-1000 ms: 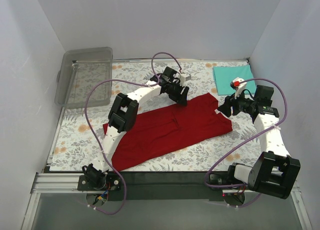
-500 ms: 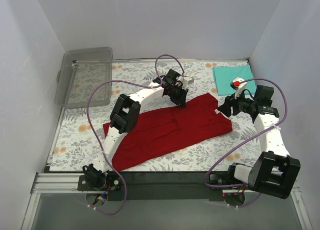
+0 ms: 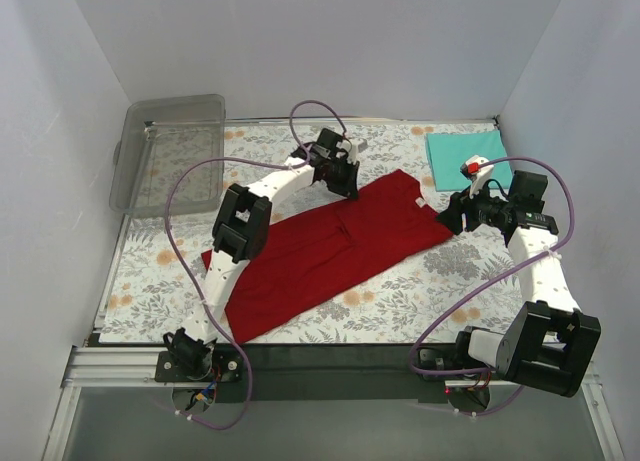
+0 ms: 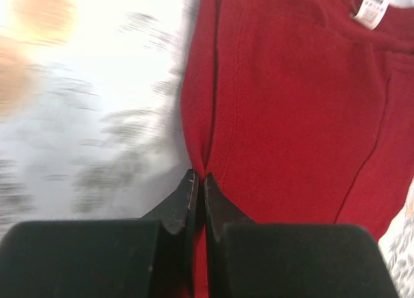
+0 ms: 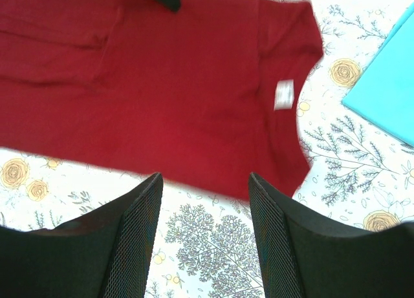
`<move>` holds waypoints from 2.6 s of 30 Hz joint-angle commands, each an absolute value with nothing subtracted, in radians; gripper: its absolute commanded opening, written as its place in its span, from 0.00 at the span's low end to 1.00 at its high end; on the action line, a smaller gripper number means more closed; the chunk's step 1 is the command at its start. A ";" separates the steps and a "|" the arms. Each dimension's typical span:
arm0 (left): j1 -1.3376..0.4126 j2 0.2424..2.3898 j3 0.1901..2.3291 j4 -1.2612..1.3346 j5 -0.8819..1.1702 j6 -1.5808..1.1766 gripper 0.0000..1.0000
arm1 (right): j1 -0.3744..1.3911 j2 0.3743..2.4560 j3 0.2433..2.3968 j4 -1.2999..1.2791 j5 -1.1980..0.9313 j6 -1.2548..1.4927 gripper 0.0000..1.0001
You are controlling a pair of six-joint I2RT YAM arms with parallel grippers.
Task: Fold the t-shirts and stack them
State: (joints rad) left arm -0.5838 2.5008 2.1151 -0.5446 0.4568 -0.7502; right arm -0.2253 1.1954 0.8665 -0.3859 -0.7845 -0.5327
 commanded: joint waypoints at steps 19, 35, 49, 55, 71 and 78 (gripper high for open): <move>-0.334 2.606 2.283 -0.417 0.091 -1.244 0.00 | -0.235 1.218 0.859 -0.362 -0.769 -0.541 0.53; -0.325 2.287 2.231 -0.341 0.265 -1.146 0.67 | 0.049 1.229 0.799 -0.492 -0.926 -0.992 0.59; -0.282 1.097 1.105 -0.224 -0.024 -0.965 0.88 | 0.854 1.497 0.989 -0.484 -0.608 -1.442 0.63; -0.272 0.752 0.931 -0.371 -0.136 -0.997 0.89 | 1.055 1.658 1.064 -0.387 -0.453 -1.358 0.54; -0.272 0.552 0.914 -0.561 -0.238 -1.031 0.88 | 1.144 1.864 1.195 -0.348 -0.387 -1.289 0.39; -0.272 0.535 0.905 -0.563 -0.230 -1.046 0.88 | 1.147 1.891 1.189 -0.336 -0.365 -1.282 0.27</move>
State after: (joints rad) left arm -0.2749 0.5449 0.9112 -0.5468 -0.2192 -1.0389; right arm 1.1412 1.8633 1.1706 -0.3508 -0.3847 -1.2942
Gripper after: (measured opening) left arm 0.883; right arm 0.284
